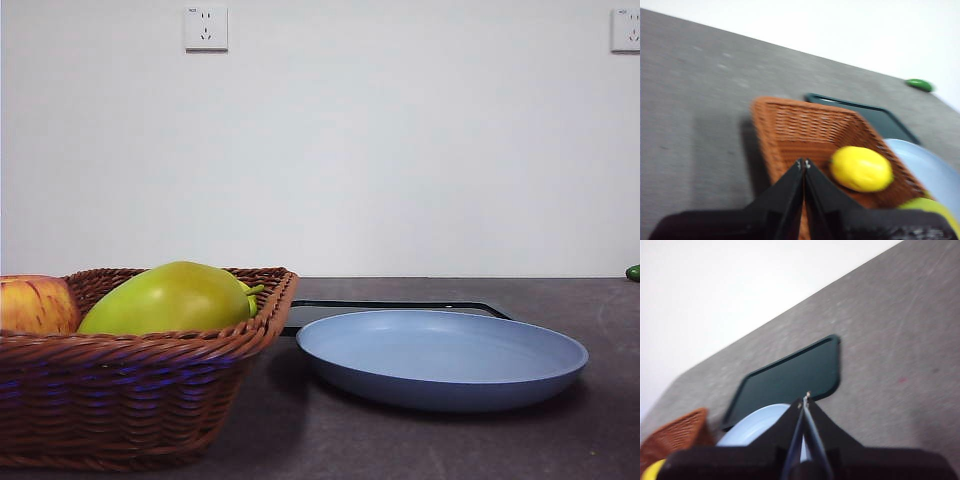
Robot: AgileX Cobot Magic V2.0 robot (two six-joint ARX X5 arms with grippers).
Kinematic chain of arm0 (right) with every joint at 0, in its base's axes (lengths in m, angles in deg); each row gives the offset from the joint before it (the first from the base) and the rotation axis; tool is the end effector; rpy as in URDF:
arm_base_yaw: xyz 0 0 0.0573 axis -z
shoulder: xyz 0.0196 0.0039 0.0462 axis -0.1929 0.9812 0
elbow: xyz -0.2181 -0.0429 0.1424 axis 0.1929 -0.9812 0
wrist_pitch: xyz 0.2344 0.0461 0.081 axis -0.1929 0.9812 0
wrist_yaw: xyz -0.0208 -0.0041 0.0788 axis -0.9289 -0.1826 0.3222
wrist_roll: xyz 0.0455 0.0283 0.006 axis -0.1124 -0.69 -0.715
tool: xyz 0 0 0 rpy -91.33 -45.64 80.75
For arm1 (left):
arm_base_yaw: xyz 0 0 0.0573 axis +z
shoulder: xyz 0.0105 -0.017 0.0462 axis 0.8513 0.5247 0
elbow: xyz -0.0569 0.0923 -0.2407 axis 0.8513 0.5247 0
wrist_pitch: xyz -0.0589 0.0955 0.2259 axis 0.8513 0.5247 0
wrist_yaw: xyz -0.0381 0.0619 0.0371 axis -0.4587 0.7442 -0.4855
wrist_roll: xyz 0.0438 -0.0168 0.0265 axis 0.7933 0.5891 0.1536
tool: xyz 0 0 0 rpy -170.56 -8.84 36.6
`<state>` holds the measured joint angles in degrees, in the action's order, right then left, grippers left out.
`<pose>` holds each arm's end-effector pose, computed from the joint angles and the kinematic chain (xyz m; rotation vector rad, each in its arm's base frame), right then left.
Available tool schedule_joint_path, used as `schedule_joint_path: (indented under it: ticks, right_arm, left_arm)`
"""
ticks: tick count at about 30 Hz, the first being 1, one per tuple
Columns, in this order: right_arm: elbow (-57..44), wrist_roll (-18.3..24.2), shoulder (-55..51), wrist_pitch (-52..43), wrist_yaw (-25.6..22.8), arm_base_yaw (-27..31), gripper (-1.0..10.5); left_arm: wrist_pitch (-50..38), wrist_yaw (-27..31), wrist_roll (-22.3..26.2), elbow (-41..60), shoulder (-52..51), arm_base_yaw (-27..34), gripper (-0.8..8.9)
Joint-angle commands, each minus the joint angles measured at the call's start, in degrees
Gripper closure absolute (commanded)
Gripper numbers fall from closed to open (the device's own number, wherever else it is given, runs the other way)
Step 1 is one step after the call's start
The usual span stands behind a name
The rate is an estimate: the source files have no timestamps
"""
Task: Take the lemon from the basket,put the lemon in the plate,hand out the plate
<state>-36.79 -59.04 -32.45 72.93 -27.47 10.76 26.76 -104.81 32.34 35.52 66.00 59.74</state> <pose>0.0956 0.0074 0.1569 0.5373 0.1668 0.2080 0.0928 -0.0099 0.1545 -0.3596 0.2242 -0.3808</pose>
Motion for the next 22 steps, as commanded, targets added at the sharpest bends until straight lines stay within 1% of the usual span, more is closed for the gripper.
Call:
schedule_joint_path:
  ticks: [1, 3, 5, 7, 10, 13, 19, 22]
  right_arm:
    - [0.4, -4.3, -0.2, -0.4, 2.8, -0.1, 9.4]
    - [1.2, -5.2, -0.2, 0.3, 4.4, -0.1, 9.4]
    - [2.8, -6.2, 0.0, 2.0, 4.7, -0.1, 9.4]
    - [5.3, -6.3, 0.5, 4.9, 4.7, -0.1, 9.4]
    - [9.7, -5.1, 2.2, 9.5, 4.7, -0.1, 9.4]
    - [15.6, -1.7, 5.1, 14.3, 4.6, -0.1, 9.4]
    - [29.0, 7.6, 14.8, 21.6, 4.5, -0.1, 9.4]
    - [35.5, 10.9, 20.8, 25.0, 4.5, -0.1, 9.4]
  left_arm:
    - [-1.3, -2.2, -4.7, 0.3, -0.2, 0.2, 8.06]
    - [-3.5, -2.2, -6.5, 0.0, -0.2, 0.2, 8.06]
    - [-3.3, -2.0, -7.8, -1.4, -0.1, 0.2, 8.06]
    - [-1.5, -1.9, -8.3, -3.4, 0.2, 0.2, 8.06]
    - [1.8, -1.5, -8.2, -6.7, 1.1, 0.2, 8.06]
    - [4.0, -0.6, -8.0, -10.7, 2.9, 0.2, 8.06]
    - [5.0, -0.7, -7.8, -18.9, 9.8, 0.2, 8.06]
    - [6.3, -1.2, -5.0, -23.4, 14.9, 0.2, 8.06]
